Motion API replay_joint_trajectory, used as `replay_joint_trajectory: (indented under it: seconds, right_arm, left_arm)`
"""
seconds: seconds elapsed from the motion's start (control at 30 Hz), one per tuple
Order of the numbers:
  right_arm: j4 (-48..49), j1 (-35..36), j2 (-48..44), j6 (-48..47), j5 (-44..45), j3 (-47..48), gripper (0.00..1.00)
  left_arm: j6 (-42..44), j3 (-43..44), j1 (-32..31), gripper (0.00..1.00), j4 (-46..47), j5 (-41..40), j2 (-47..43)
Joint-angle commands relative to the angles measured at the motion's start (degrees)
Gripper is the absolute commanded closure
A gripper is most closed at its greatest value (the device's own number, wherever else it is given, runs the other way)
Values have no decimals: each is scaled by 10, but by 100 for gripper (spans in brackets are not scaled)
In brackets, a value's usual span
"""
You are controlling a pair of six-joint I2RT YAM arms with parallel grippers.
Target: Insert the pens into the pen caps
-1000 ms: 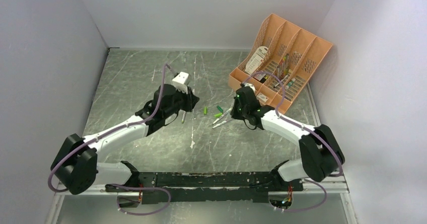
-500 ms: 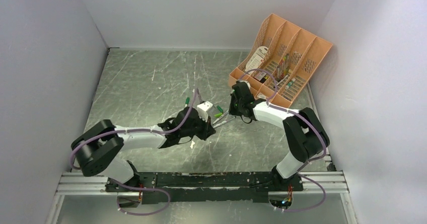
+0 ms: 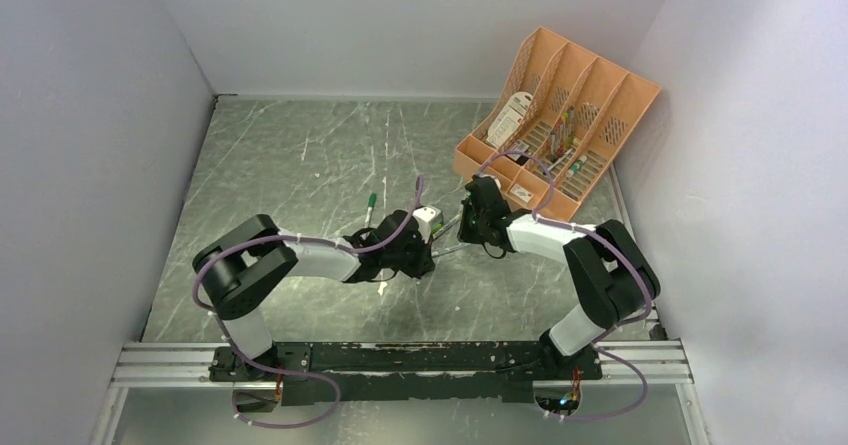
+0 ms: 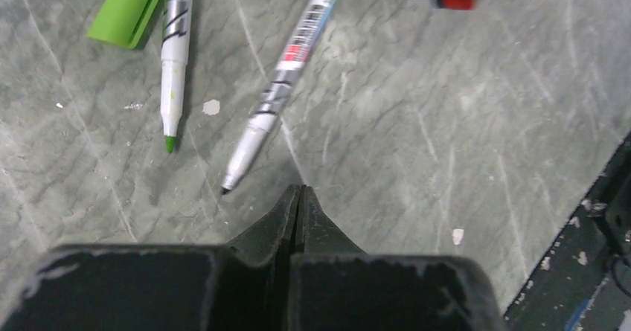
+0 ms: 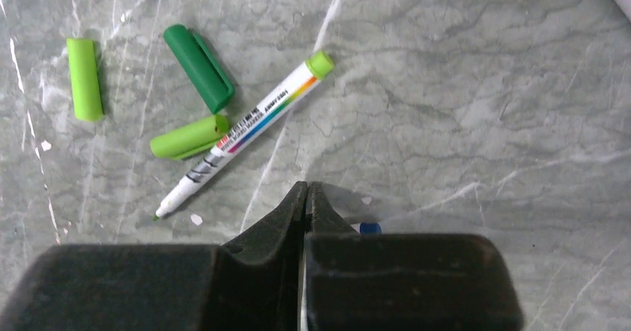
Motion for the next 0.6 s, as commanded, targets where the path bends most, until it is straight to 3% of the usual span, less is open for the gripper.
replay_joint_trajectory:
  seconds: [0.0, 0.57]
  right_arm:
    - [9, -1, -26, 5, -7, -26, 100]
    - [-25, 57, -127, 39, -3, -96, 100]
  left_arm:
    - [8, 27, -3, 93, -33, -23, 23]
    - [10, 51, -2, 93, -45, -56, 58]
